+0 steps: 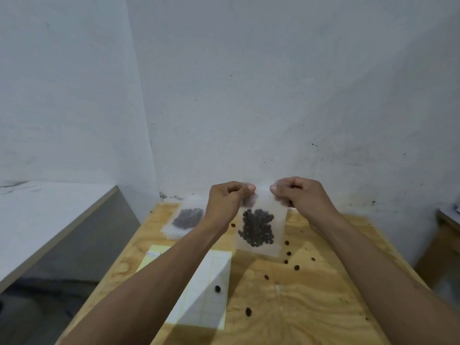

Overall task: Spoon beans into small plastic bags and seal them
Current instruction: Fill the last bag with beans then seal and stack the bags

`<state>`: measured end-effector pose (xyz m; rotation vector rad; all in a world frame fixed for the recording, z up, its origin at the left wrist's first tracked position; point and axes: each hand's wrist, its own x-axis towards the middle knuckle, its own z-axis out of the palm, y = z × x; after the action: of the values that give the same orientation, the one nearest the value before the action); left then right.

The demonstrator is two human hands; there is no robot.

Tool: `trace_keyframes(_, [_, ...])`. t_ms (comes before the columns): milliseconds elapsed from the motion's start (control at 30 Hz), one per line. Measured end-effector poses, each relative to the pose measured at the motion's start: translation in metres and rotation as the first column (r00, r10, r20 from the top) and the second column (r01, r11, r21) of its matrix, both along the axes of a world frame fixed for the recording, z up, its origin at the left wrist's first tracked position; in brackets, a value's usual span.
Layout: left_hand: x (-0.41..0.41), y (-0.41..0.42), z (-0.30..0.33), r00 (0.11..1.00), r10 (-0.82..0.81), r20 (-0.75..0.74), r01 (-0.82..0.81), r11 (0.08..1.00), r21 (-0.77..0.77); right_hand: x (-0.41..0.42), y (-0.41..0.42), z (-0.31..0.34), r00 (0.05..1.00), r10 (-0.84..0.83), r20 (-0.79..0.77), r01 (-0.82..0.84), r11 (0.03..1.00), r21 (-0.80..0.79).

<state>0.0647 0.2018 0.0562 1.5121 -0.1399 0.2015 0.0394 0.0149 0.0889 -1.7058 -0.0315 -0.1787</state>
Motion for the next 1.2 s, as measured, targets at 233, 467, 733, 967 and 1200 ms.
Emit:
trace_keyframes(233, [-0.003, -0.003, 0.003, 0.998, 0.003, -0.059, -0.007, 0.998, -0.056, 0.004, -0.008, 0.005, 0.999, 0.039, -0.024, -0.043, 0.978, -0.202])
trace_keyframes(467, [-0.009, -0.013, 0.005, 0.998, -0.040, -0.043, 0.041, 0.999, 0.022, 0.002, -0.007, 0.015, 0.994, 0.105, -0.034, -0.110, 0.914, -0.390])
trace_keyframes(733, [-0.009, -0.015, 0.000, 0.999, -0.048, -0.017, 0.049, 0.995, 0.091, 0.004, -0.003, 0.011, 0.992, 0.116, -0.046, -0.124, 0.877, -0.464])
trace_keyframes(967, [-0.007, -0.014, -0.003, 0.999, -0.016, -0.038, 0.020, 0.995, 0.099, 0.004, 0.001, 0.007, 0.986, 0.160, -0.045, -0.158, 0.814, -0.559])
trace_keyframes(1200, [-0.002, 0.003, 0.009, 0.999, 0.034, -0.038, -0.033, 0.999, 0.036, 0.004, -0.019, 0.011, 0.981, 0.180, -0.072, -0.193, 0.876, -0.441])
